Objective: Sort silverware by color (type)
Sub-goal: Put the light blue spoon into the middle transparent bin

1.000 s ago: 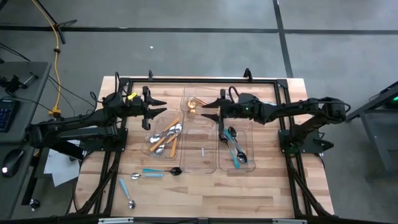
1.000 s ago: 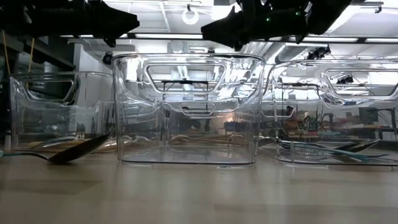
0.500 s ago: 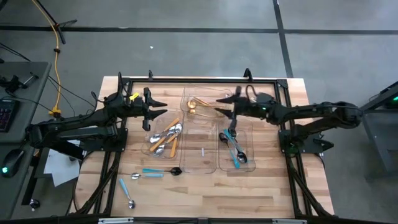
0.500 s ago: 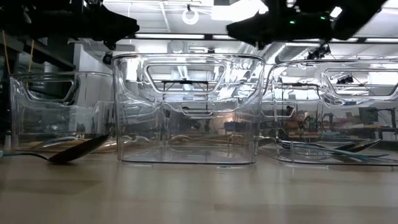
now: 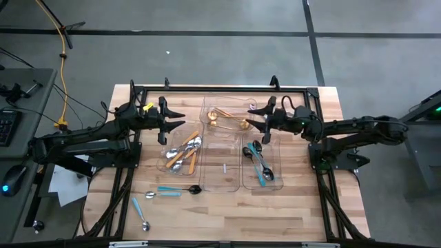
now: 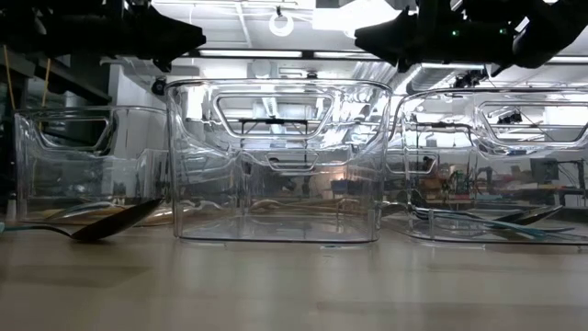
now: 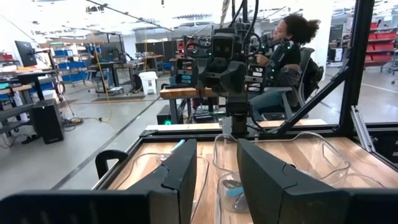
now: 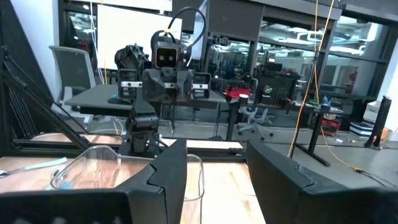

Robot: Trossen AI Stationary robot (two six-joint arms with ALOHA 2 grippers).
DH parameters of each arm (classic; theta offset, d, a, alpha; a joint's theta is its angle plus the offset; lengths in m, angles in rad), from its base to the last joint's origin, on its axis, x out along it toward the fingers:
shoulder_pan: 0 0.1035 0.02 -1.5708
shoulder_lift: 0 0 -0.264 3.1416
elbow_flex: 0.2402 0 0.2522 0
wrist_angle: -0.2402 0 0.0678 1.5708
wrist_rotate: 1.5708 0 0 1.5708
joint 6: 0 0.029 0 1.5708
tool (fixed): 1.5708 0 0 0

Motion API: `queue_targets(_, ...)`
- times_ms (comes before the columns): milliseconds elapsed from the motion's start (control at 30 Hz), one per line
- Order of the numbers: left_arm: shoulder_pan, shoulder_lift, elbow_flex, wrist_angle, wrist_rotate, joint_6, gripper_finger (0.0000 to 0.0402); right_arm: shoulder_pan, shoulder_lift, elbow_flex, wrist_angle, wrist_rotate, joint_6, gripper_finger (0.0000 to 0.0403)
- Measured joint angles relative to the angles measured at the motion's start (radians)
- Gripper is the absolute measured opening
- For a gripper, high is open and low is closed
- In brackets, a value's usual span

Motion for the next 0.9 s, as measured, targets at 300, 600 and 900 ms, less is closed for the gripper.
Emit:
queue_targets(300, 0.0, 0.0, 0.0, 0.002, -0.002, 0.027, 0.0103, 0.0, 0.0, 0.0, -0.009, 0.0, -0.003, 0.0151)
queue_targets(600, 0.0, 0.0, 0.0, 0.002, -0.003, 0.053, 0.0103, 0.0, 0.0, 0.0, -0.009, 0.0, 0.004, 0.0151)
queue_targets(900, 0.0, 0.0, 0.0, 0.008, -0.005, 0.053, 0.0103, 0.0, 0.001, 0.001, -0.025, 0.0, 0.0, 0.0151)
